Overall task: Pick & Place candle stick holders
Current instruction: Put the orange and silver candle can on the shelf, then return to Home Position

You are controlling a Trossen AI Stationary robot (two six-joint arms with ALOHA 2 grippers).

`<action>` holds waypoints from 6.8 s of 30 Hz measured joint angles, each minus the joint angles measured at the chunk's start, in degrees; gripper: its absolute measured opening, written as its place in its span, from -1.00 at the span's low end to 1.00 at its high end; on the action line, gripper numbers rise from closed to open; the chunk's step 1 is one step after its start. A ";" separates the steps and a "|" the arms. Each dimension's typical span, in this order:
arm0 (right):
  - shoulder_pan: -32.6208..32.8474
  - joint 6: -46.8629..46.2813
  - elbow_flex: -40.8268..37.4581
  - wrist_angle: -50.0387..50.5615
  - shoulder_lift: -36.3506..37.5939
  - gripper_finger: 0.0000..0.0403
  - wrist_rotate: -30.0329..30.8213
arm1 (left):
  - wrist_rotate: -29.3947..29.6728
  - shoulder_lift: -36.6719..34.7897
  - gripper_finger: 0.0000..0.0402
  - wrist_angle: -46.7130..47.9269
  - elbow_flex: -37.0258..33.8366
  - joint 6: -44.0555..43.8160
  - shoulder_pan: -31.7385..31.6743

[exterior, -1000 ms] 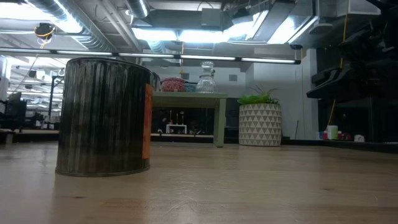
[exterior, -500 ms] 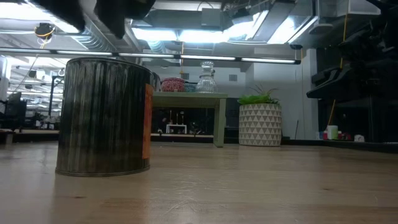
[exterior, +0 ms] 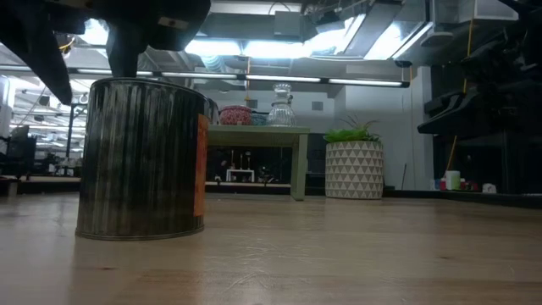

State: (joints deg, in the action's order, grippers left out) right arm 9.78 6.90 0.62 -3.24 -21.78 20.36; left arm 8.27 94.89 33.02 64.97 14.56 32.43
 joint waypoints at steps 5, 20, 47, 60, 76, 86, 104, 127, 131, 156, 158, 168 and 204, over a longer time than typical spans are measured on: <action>0.00 0.00 0.00 0.00 0.00 -0.78 0.01 | 0.26 0.24 -0.39 0.02 0.00 0.16 -0.43; 0.00 0.02 0.00 0.02 0.00 -0.78 0.00 | 0.10 0.15 -0.97 0.46 0.11 -0.52 -3.72; 0.00 0.01 0.00 0.00 0.00 -0.78 0.00 | -7.33 0.15 -0.98 3.04 0.11 1.21 -14.13; 0.00 0.01 0.00 0.00 0.00 -0.78 -0.01 | -11.16 -2.85 -0.98 -3.43 -6.00 0.14 -17.58; 0.00 0.01 0.00 0.00 0.00 -0.78 0.00 | -6.15 -6.06 -0.99 0.43 -6.21 -4.66 -17.16; 0.00 0.00 0.00 0.01 0.00 -0.78 0.00 | -5.76 -6.84 -0.99 1.07 -6.39 -5.87 -17.03; 0.00 0.00 0.00 0.00 0.00 -0.78 0.02 | 1.00 -27.08 -0.99 2.96 -12.95 -10.40 -19.29; 0.00 0.01 0.00 0.00 0.00 -0.78 0.02 | 8.68 -33.86 -0.99 28.36 8.79 -0.78 -36.08; -0.01 0.00 0.00 0.01 0.00 -0.78 0.02 | 7.51 -33.83 -0.99 28.86 8.92 1.13 -41.76; 0.00 0.01 0.00 0.00 0.00 -0.78 0.02 | -2.96 -25.37 -0.98 26.66 7.56 5.26 -61.34; 0.00 0.00 0.00 0.00 0.00 -0.78 0.02 | -3.04 -24.58 -0.98 26.62 7.56 5.27 -61.75; 0.00 0.00 0.01 0.00 0.00 -0.78 0.02 | -3.32 -23.84 -0.98 23.68 7.56 5.83 -62.23; -0.01 0.00 0.00 0.01 -0.02 -0.78 0.01 | -18.80 -41.57 -0.43 5.37 -6.11 -3.82 -50.82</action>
State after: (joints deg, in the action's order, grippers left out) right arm 9.77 6.90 0.62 -3.23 -21.80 20.37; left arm -10.53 53.32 38.39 58.86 10.74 -18.39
